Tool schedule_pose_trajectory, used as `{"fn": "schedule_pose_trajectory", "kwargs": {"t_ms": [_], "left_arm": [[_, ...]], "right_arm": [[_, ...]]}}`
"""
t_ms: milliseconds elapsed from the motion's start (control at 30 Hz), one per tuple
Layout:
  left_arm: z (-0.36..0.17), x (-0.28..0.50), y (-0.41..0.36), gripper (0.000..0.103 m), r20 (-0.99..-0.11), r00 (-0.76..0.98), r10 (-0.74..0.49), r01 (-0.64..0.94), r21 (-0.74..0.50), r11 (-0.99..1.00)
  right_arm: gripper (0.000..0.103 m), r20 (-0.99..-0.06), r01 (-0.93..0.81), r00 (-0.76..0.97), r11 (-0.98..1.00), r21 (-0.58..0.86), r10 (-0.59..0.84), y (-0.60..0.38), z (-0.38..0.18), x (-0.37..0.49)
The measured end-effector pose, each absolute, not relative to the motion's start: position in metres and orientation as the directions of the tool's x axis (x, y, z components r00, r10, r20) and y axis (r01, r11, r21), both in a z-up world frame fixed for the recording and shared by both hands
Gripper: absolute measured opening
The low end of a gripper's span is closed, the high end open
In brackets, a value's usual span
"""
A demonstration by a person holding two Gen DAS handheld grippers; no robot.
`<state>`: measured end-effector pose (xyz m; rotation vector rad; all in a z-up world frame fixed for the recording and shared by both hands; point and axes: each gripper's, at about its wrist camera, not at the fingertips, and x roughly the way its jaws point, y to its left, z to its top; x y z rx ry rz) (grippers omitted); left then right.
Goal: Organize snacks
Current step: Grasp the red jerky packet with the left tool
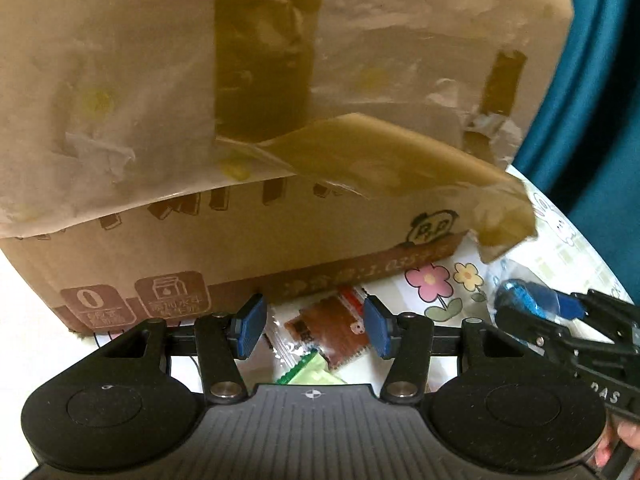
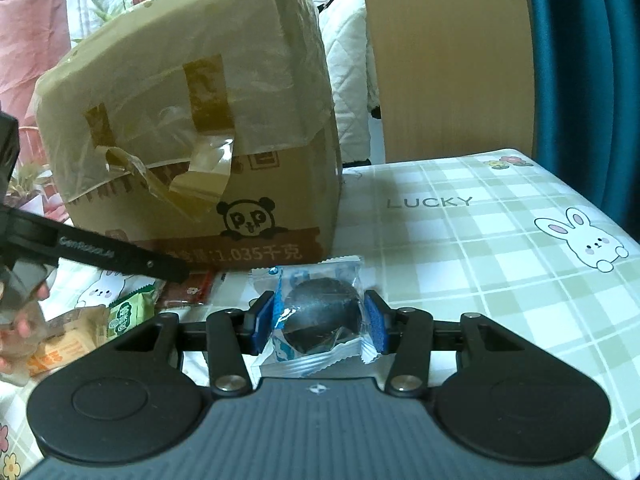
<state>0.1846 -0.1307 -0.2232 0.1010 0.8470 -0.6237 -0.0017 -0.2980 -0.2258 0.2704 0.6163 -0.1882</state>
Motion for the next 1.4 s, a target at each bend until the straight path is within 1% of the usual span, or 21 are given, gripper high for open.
{"fn": "schedule_pose_trajectory", "kwargs": {"t_ms": [67, 233, 367, 500, 633, 767, 800, 900, 1033, 1233, 1300, 1400], "left_arm": [[-0.227, 0.187, -0.134, 0.055, -0.732, 0.484, -0.480, 0.556, -0.166, 0.814], [-0.231, 0.185, -0.140, 0.055, -0.735, 0.490, -0.468, 0.564, -0.141, 0.813], [-0.226, 0.183, -0.137, 0.055, -0.755, 0.451, -0.477, 0.553, -0.183, 0.813], [-0.226, 0.168, -0.142, 0.055, -0.760, 0.439, -0.479, 0.564, -0.182, 0.805], [-0.227, 0.158, -0.141, 0.056, -0.754, 0.417, -0.508, 0.563, -0.225, 0.795], [-0.227, 0.162, -0.131, 0.055, -0.745, 0.374, -0.552, 0.516, -0.328, 0.792], [-0.227, 0.164, -0.132, 0.055, -0.743, 0.377, -0.553, 0.515, -0.328, 0.792], [-0.223, 0.169, -0.134, 0.055, -0.738, 0.437, -0.514, 0.526, -0.254, 0.812], [-0.225, 0.180, -0.143, 0.055, -0.725, 0.431, -0.537, 0.555, -0.256, 0.791], [-0.235, 0.187, -0.161, 0.055, -0.729, 0.463, -0.505, 0.573, -0.189, 0.798], [-0.240, 0.190, -0.162, 0.055, -0.735, 0.450, -0.507, 0.582, -0.189, 0.791], [-0.241, 0.185, -0.164, 0.055, -0.738, 0.452, -0.501, 0.609, -0.155, 0.778]], "right_arm": [[0.049, -0.593, 0.250, 0.800, 0.948, 0.195, -0.089, -0.298, -0.225, -0.002], [0.049, -0.599, 0.238, 0.797, 0.952, 0.194, -0.077, -0.299, -0.228, 0.001], [0.049, -0.607, 0.217, 0.792, 0.959, 0.180, -0.065, -0.296, -0.229, 0.004], [0.049, -0.608, 0.208, 0.792, 0.962, 0.174, -0.061, -0.293, -0.229, 0.004], [0.049, -0.604, 0.203, 0.795, 0.963, 0.179, -0.055, -0.294, -0.229, 0.003], [0.049, -0.602, 0.196, 0.797, 0.964, 0.180, -0.049, -0.295, -0.230, 0.002], [0.049, -0.602, 0.195, 0.797, 0.964, 0.181, -0.048, -0.295, -0.230, 0.002], [0.049, -0.603, 0.192, 0.797, 0.964, 0.184, -0.044, -0.295, -0.230, 0.003], [0.049, -0.602, 0.194, 0.798, 0.963, 0.186, -0.045, -0.295, -0.229, 0.002], [0.049, -0.604, 0.196, 0.796, 0.961, 0.194, -0.040, -0.297, -0.230, 0.002], [0.049, -0.604, 0.193, 0.796, 0.962, 0.193, -0.038, -0.297, -0.229, 0.003], [0.049, -0.604, 0.196, 0.796, 0.961, 0.197, -0.039, -0.297, -0.229, 0.002]]}}
